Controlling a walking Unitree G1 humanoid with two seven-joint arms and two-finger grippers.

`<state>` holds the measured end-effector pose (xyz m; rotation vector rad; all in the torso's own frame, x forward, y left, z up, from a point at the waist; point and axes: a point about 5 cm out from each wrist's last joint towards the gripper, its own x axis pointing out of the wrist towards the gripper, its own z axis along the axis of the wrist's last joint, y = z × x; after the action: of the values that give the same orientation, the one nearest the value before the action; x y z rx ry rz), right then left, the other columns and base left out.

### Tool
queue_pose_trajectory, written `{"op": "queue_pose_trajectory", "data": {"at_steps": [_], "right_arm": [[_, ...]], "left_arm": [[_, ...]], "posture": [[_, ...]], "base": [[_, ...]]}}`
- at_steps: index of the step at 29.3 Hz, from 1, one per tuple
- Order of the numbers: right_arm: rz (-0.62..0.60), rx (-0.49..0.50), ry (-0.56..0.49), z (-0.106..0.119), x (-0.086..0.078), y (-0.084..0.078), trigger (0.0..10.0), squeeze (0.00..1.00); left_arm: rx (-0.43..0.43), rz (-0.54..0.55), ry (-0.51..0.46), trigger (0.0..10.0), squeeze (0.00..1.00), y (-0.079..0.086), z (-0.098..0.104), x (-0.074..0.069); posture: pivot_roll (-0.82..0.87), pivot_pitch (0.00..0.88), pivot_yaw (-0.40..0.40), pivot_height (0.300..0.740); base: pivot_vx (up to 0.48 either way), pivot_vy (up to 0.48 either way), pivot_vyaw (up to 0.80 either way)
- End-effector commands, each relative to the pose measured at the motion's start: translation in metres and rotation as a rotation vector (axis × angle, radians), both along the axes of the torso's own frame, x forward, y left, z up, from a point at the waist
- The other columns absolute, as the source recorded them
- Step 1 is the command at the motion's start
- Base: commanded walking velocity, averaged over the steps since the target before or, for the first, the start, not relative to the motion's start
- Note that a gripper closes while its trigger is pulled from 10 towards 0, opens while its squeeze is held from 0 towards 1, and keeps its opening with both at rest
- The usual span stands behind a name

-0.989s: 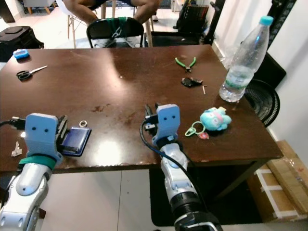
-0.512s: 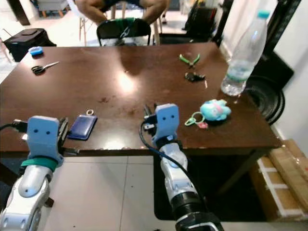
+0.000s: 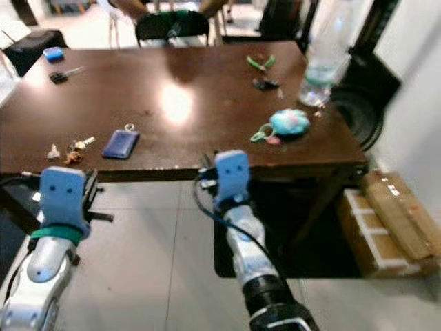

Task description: Hang keys on a hook

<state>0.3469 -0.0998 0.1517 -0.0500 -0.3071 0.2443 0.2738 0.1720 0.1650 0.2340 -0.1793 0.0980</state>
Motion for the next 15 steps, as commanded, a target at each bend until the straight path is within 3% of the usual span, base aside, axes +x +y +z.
{"op": "queue_pose_trajectory", "data": {"at_steps": [1,5,15], "right_arm": [[0.035,-0.016,0.028,-0.008,-0.002,0.012,10.0,0.00],[0.037,-0.034,0.036,-0.010,-0.002,0.012,10.0,0.00],[0.015,-0.129,0.072,-0.020,0.000,-0.005,10.0,0.00]], "left_arm": [[0.003,0.014,0.039,10.0,0.00,0.005,-0.010,-0.002],[-0.001,0.007,0.039,10.0,0.00,0.003,-0.011,0.000],[-0.068,0.010,0.014,10.0,0.00,-0.012,-0.012,0.007]], "posture": [[-0.03,0.017,0.099,0.740],[-0.05,0.016,0.089,0.740],[-0.10,0.020,0.015,0.740]], "base": [[-0.352,0.000,0.00],[-0.354,0.000,0.00],[-0.354,0.000,0.00]]}}
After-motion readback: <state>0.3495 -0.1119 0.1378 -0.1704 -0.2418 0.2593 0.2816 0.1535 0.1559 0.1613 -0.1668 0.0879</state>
